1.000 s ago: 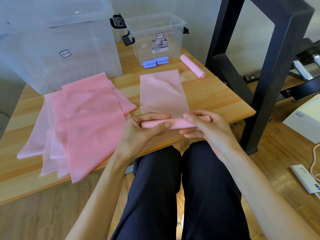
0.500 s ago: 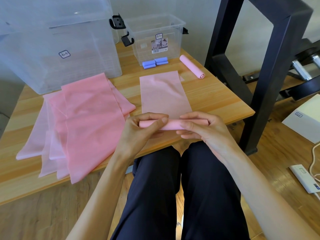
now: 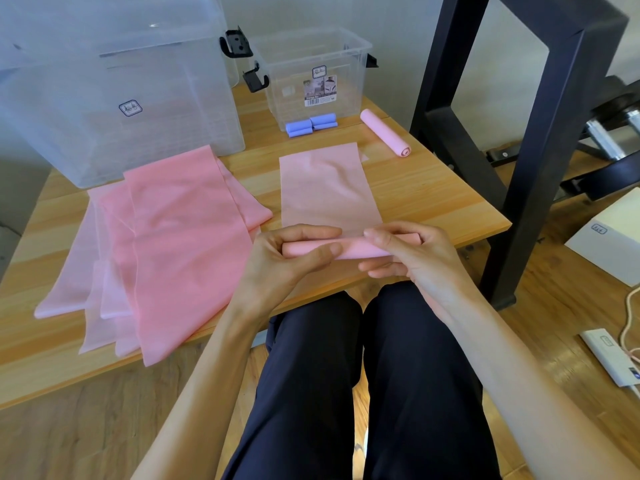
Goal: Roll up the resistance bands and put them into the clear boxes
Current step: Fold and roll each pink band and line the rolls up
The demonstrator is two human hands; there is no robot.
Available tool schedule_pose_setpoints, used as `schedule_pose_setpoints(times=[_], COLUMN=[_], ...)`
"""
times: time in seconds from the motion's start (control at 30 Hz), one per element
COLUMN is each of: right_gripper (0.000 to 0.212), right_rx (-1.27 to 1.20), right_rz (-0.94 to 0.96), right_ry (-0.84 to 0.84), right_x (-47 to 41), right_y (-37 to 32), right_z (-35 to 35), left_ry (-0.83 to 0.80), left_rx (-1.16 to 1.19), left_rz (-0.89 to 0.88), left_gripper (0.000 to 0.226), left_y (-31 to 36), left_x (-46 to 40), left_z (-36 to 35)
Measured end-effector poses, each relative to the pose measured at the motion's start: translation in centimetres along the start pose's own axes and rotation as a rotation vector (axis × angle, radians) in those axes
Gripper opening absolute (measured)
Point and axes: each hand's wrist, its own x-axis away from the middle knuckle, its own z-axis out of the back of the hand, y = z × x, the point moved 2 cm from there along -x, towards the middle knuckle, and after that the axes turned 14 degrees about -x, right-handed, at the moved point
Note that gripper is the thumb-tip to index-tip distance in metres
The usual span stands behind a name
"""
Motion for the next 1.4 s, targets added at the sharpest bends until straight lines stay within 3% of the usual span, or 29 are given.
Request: schedule_pose_setpoints(times=[0.2,0.33,0.5,1.0,1.17,1.3,1.4], right_gripper=[0.039,0.030,0.038,0.035,0.040,0.038,0.044], right_rx=[-0.013,-0.012,-0.036,-0.015,-0.055,-0.016,-0.019], right_rz=[-0.015,-0.001,-0.032,-0.004,-0.033,-0.014,-0.036], right_ry=[-0.100,-0.049,-0.093,-0.039,-0.084,-0.038,-0.037], right_x=[0.20,0.11,0.09,0.11,0.18,0.12,0.10], right_y=[-0.02,-0.09,0.19,0.10,0.29,0.06,0.28], right_z=[-0.18,-0.17,-0.25,-0.13,-0.26,-0.11,-0.07], left_ry=[0.025,-0.007,0.047,0.002,0.051,0.008,0.025], left_rx=[0.035,0.022,0.010,0.000,0.016,0.009,0.010], left_rz=[0.049,0.032,0.060,0.034,0.047,0.024,0.023], left_gripper=[0.019,0.022,0.019,0.026,0.009,0.025,0.022], left_y=[-0.10,0.01,-0.20,-0.28,-0.30,-0.22,-0.23], left_x=[-0.12,0.07,-0.08,0.20,-0.04,0.20,0.16], left_z=[0.29,0.22,0.29,0.39,0.30,0.43,0.28])
